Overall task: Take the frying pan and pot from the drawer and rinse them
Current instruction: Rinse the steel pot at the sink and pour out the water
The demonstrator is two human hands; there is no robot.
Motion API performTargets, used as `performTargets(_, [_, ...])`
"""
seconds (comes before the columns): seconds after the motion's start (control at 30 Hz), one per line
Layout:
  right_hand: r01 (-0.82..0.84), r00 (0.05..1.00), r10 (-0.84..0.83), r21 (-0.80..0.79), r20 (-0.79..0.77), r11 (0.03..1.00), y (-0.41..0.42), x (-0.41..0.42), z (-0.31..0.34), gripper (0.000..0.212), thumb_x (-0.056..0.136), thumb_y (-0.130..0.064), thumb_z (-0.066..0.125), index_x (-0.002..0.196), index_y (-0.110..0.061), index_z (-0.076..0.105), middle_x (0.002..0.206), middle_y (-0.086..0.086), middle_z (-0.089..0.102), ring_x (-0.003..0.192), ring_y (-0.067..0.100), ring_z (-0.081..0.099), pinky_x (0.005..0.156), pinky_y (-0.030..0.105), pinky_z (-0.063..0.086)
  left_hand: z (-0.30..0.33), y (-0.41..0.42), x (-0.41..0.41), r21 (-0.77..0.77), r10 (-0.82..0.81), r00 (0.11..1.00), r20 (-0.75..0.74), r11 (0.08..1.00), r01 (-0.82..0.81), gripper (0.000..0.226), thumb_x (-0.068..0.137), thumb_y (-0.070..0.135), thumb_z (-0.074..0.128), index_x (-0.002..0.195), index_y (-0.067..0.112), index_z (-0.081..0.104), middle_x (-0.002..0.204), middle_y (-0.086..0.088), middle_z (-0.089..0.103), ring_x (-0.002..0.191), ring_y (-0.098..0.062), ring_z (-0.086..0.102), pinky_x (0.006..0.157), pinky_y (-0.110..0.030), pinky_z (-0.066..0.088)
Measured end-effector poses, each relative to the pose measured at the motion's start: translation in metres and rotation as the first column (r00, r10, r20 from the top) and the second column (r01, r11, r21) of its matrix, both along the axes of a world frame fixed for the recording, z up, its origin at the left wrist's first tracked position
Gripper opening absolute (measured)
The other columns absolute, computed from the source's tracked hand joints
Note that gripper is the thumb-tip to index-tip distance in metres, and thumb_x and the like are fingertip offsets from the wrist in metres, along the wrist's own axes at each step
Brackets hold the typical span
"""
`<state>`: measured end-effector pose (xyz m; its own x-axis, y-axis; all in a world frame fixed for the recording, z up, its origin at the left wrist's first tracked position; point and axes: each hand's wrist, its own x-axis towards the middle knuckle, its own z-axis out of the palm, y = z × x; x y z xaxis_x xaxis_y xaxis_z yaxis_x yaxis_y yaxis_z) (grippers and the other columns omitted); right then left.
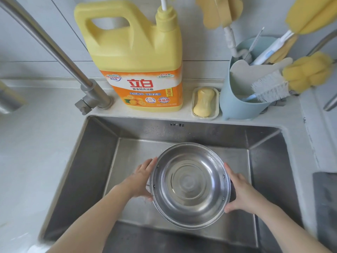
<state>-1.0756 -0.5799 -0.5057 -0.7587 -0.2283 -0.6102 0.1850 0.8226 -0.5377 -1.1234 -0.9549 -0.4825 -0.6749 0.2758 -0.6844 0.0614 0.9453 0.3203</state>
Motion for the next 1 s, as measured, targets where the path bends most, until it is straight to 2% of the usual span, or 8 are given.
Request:
performTargets(0.13, [0.004,0.999,-0.004,0.003,-0.034,1.0,-0.001,0.001,0.004,0.152,0.046,-0.041,0.093,0.136,-0.062,-0.027,0.122,-0.006,0.029,0.105,0.01,0.05,0.094,0.027,0.046,0.001,0.001,0.003,-0.029,-0.049,0.995,-0.084,0.998,0.047,0.145,0.06,0.034,0.092,0.153,0.03,-0.019,0.151,0.002,0.017,0.138,-0.023,0.024,0.113,-0.039,0.034])
performTargets(0.37, [-0.003,0.98,-0.006,-0.045,-0.198,0.999,-0.013,0.001,0.042,0.147,0.05,-0.039,0.093,0.137,-0.063,-0.023,0.115,-0.006,0.028,0.098,0.01,0.051,0.089,0.029,0.048,0.029,-0.013,0.022,-0.043,-0.013,0.962,-0.274,0.999,0.001,0.145,0.061,0.046,0.089,0.151,0.029,-0.022,0.145,0.001,0.021,0.13,-0.021,0.029,0.107,-0.036,0.039])
performTargets(0.47, [-0.023,0.941,0.006,-0.045,-0.338,0.999,-0.019,0.004,0.078,0.143,0.056,-0.036,0.092,0.137,-0.065,-0.023,0.115,-0.007,0.026,0.085,0.007,0.053,0.081,0.03,0.052,0.057,-0.025,0.037,0.021,0.047,0.901,-0.431,0.999,-0.042,0.146,0.058,0.052,0.088,0.148,0.035,-0.027,0.139,0.0,0.025,0.125,-0.02,0.031,0.103,-0.035,0.042])
performTargets(0.67, [-0.079,0.738,0.046,-0.018,-0.673,0.997,-0.02,0.02,0.176,0.142,0.059,-0.029,0.093,0.136,-0.067,-0.02,0.112,-0.014,0.021,0.077,0.01,0.053,0.072,0.026,0.044,0.153,-0.043,0.07,0.208,0.133,0.532,-0.836,0.974,0.084,0.149,0.048,0.053,0.091,0.156,0.029,-0.007,0.116,-0.006,0.04,0.096,-0.024,0.051,0.06,-0.037,0.059])
performTargets(0.73, [-0.095,0.604,0.044,-0.017,-0.795,0.995,-0.019,0.022,0.213,0.146,0.051,-0.023,0.096,0.145,-0.059,-0.01,0.109,-0.014,0.022,0.078,0.017,0.053,0.066,0.033,0.05,0.195,-0.043,0.076,0.202,0.145,0.366,-0.919,0.971,0.124,0.129,0.062,0.061,0.079,0.157,0.023,0.001,0.112,-0.01,0.043,0.092,-0.022,0.05,0.057,-0.034,0.056])
performTargets(0.83, [-0.129,0.363,0.052,0.005,-0.93,0.992,-0.017,0.024,0.267,0.151,0.043,-0.017,0.097,0.152,-0.045,-0.002,0.11,0.003,0.036,0.075,0.026,0.056,0.06,0.038,0.057,0.249,-0.046,0.08,0.124,0.102,0.134,-0.986,0.978,0.17,0.098,0.085,0.07,0.05,0.157,0.02,0.006,0.109,-0.013,0.043,0.083,-0.022,0.052,0.053,-0.032,0.053])
performTargets(0.93, [-0.136,0.104,0.083,0.068,-0.991,0.988,-0.018,0.022,0.315,0.137,0.043,-0.017,0.094,0.151,-0.032,0.012,0.109,0.013,0.039,0.079,0.021,0.045,0.06,0.031,0.054,0.292,-0.049,0.08,0.102,0.109,-0.025,-0.994,0.975,0.196,0.095,0.087,0.061,0.057,0.157,0.023,0.003,0.11,-0.013,0.043,0.066,-0.027,0.063,0.05,-0.035,0.056])
performTargets(1.0, [-0.116,-0.022,0.082,0.084,-0.996,0.99,-0.02,0.019,0.342,0.122,0.038,-0.013,0.097,0.138,-0.017,0.027,0.107,0.015,0.039,0.084,0.022,0.044,0.065,0.031,0.056,0.319,-0.051,0.078,0.076,0.104,-0.13,-0.986,0.975,0.207,0.105,0.081,0.05,0.069,0.157,0.023,0.002,0.11,-0.014,0.043,0.069,-0.03,0.065,0.056,-0.036,0.057])
